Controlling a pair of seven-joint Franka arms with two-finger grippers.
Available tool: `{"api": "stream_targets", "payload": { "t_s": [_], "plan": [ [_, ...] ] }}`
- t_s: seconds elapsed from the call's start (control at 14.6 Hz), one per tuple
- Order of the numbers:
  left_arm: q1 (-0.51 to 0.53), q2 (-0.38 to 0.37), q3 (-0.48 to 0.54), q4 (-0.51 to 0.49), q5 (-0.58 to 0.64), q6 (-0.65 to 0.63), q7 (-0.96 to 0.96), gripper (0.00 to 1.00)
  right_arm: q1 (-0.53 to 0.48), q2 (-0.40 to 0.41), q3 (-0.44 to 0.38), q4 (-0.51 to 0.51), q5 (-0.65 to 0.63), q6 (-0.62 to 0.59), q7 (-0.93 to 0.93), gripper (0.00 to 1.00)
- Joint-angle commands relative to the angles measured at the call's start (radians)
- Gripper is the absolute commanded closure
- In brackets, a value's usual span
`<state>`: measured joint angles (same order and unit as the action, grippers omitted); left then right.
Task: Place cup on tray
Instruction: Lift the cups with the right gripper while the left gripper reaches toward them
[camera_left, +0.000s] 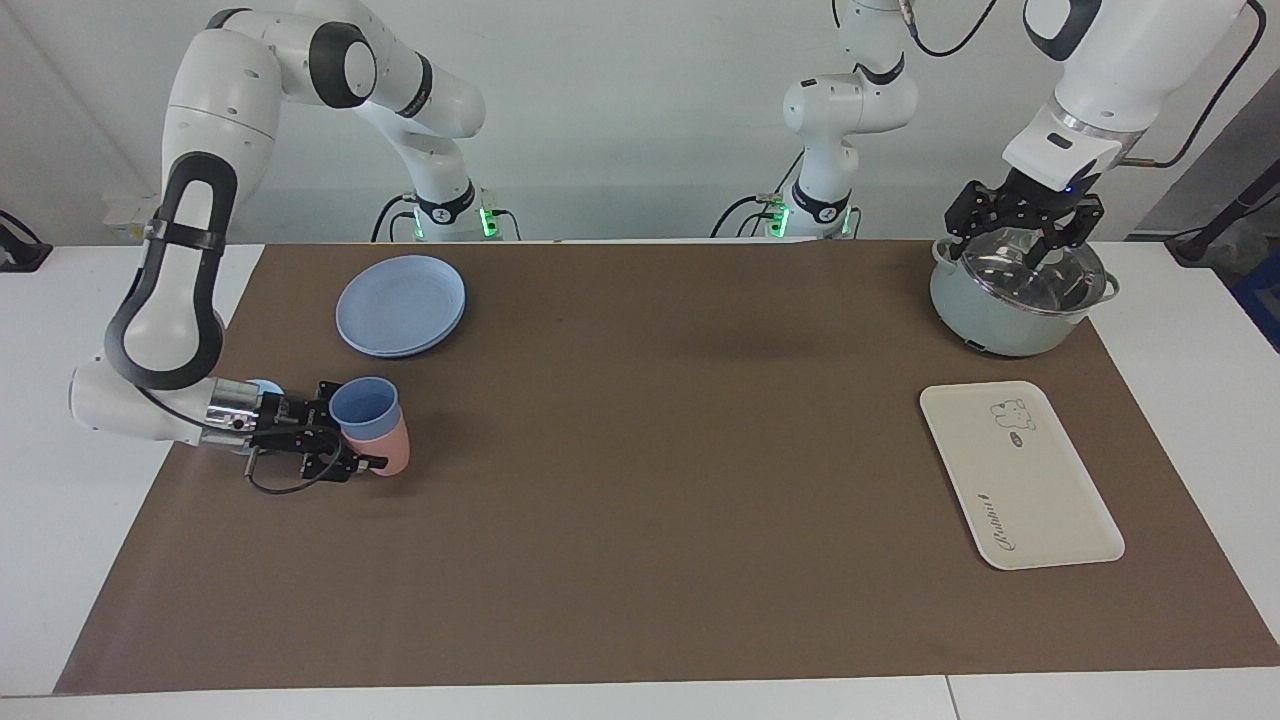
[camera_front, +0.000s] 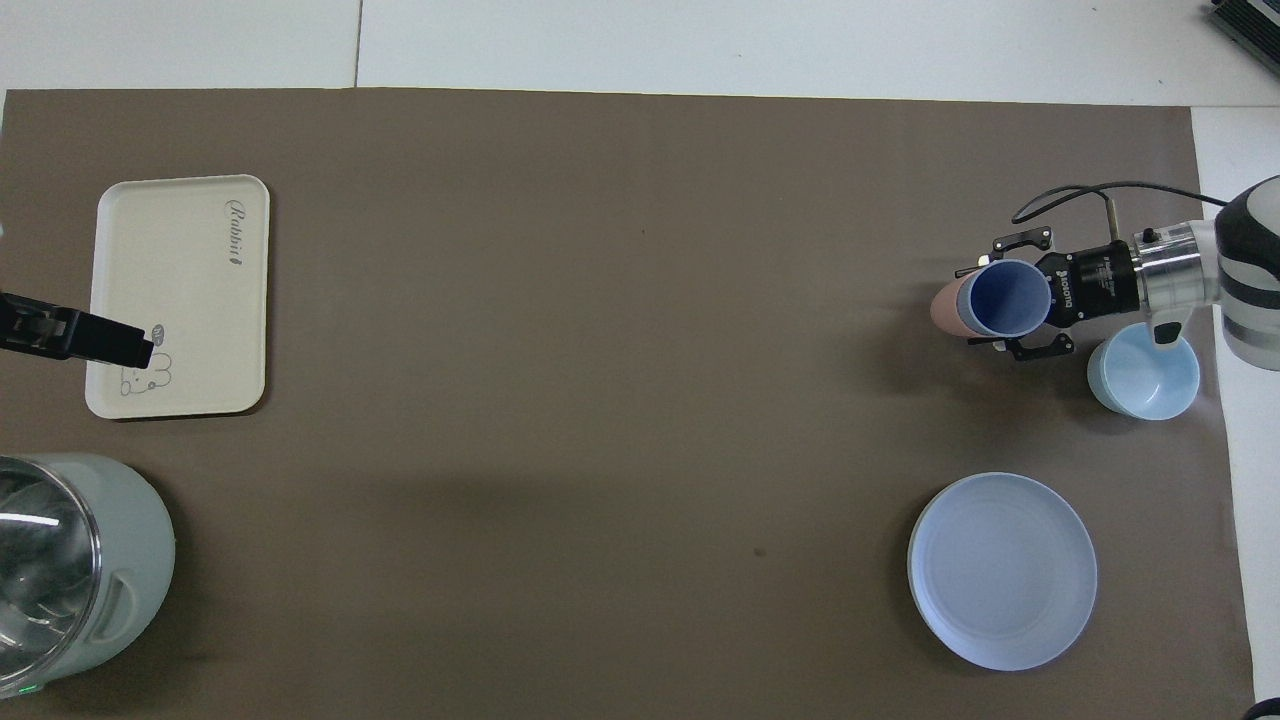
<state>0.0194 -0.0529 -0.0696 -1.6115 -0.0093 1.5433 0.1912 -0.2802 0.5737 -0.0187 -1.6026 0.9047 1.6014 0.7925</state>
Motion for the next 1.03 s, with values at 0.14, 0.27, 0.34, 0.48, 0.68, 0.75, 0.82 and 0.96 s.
{"api": "stream_targets", "payload": {
  "t_s": [0.14, 0.27, 0.34, 0.48, 0.68, 0.75, 0.82, 0.96],
  "plan": [
    [-0.003, -0.011, 0.001, -0.007, 0.022, -0.009, 0.007, 0.0, 0.113, -0.089, 0.02, -0.068, 0.031, 0.018, 0.005, 1.0],
    [-0.003, -0.011, -0.001, -0.008, 0.022, -0.003, 0.004, 0.0, 0.143, -0.091, 0.02, -0.077, 0.025, 0.019, 0.063, 1.0],
    [-0.004, -0.011, -0.001, -0.011, 0.022, 0.003, -0.006, 0.0, 0.147, -0.094, 0.02, -0.079, 0.026, 0.019, 0.068, 1.0],
    [-0.007, -0.025, -0.004, -0.042, 0.02, 0.046, -0.074, 0.0, 0.177, -0.121, 0.022, -0.104, 0.033, 0.058, 0.121, 1.0],
    [-0.058, -0.051, -0.004, -0.122, 0.014, 0.165, -0.279, 0.0, 0.297, -0.262, 0.02, -0.252, 0.034, 0.279, 0.238, 1.0],
    [-0.087, -0.06, -0.006, -0.149, 0.005, 0.217, -0.361, 0.0, 0.324, -0.278, 0.02, -0.264, 0.034, 0.31, 0.272, 1.0],
    [-0.123, -0.067, -0.006, -0.171, -0.015, 0.272, -0.456, 0.0, 0.334, -0.281, 0.022, -0.264, 0.034, 0.313, 0.292, 1.0],
    [-0.166, -0.068, -0.006, -0.185, -0.037, 0.333, -0.586, 0.0, 0.381, -0.304, 0.023, -0.264, 0.036, 0.322, 0.344, 1.0]
  ]
}}
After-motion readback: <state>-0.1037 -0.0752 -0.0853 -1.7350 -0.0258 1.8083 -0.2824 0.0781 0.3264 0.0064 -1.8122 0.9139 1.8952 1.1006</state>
